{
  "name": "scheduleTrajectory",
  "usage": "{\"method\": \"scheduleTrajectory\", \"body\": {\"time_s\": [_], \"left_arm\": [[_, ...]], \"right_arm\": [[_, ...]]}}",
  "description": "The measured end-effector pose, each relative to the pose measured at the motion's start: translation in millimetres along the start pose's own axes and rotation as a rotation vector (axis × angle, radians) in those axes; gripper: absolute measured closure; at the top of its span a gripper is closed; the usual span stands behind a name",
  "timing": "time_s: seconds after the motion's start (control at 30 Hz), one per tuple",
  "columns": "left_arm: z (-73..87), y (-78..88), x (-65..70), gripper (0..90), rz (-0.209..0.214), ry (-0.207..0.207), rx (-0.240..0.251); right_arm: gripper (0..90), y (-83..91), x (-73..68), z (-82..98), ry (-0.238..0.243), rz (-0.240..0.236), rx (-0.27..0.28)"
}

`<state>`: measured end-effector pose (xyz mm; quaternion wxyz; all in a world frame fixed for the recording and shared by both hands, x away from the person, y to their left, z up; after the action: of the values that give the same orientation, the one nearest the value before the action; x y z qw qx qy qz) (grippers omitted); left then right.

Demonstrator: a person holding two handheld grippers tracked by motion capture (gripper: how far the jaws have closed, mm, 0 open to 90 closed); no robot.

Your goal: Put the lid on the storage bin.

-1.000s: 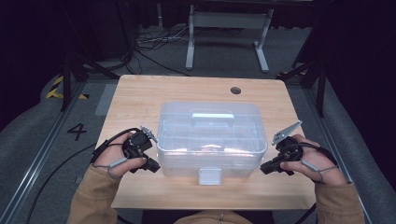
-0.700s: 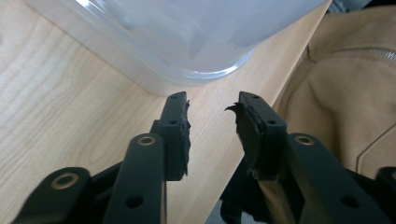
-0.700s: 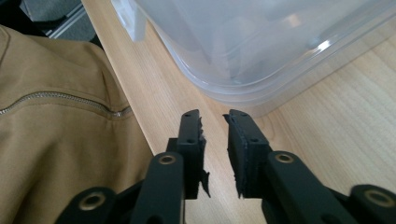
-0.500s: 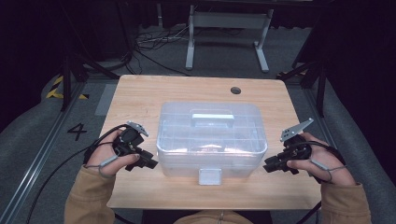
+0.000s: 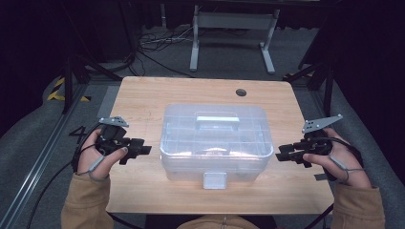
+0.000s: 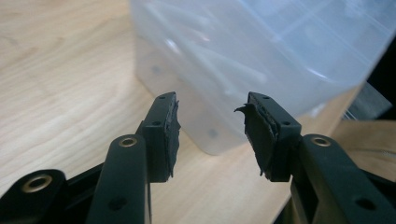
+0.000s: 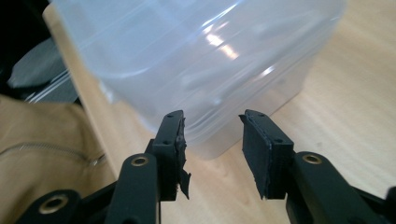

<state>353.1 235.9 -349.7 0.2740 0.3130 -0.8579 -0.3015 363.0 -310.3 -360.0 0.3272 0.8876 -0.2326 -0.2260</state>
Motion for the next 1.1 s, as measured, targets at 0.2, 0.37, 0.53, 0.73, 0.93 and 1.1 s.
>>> {"method": "scheduleTrajectory", "body": {"time_s": [0.2, 0.37, 0.53, 0.73, 0.93, 1.1], "left_arm": [[7.9, 7.9, -18.2, 51.2, -0.095, 0.081, 0.124], [10.8, 3.7, -26.9, 49.0, -0.138, 0.107, 0.138], [12.0, -7.8, -39.5, 46.3, -0.204, 0.125, 0.174], [16.2, -24.5, -54.1, 41.3, -0.256, 0.095, 0.228], [19.9, -38.8, -61.5, 39.5, -0.275, 0.101, 0.211], [22.7, -49.6, -67.1, 38.7, -0.288, 0.11, 0.2]], "right_arm": [[55.4, 6.2, 17.3, -2.6, -0.054, 0.104, 0.117], [53.1, 6.2, 30.3, 0.3, -0.082, 0.175, 0.168], [49.7, 5.3, 44.0, 5.6, -0.095, 0.238, 0.211], [44.0, -4.6, 62.7, 13.9, -0.083, 0.33, 0.197], [41.8, -17.1, 80.9, 22.8, -0.079, 0.372, 0.194], [40.1, -27.7, 89.9, 28.6, -0.092, 0.382, 0.176]]}}
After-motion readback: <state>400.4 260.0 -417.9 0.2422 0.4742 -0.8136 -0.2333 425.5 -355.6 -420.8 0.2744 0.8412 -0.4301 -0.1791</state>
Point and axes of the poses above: each handheld gripper's, and its own axes: y roughly backward along the jaws, z roughly out of its underside, x roughly to its right, the point moved 1 cm from there along -y, roughly forward along the jaws, and after that the axes turned 2 degrees about x, right-handed, at the moved point
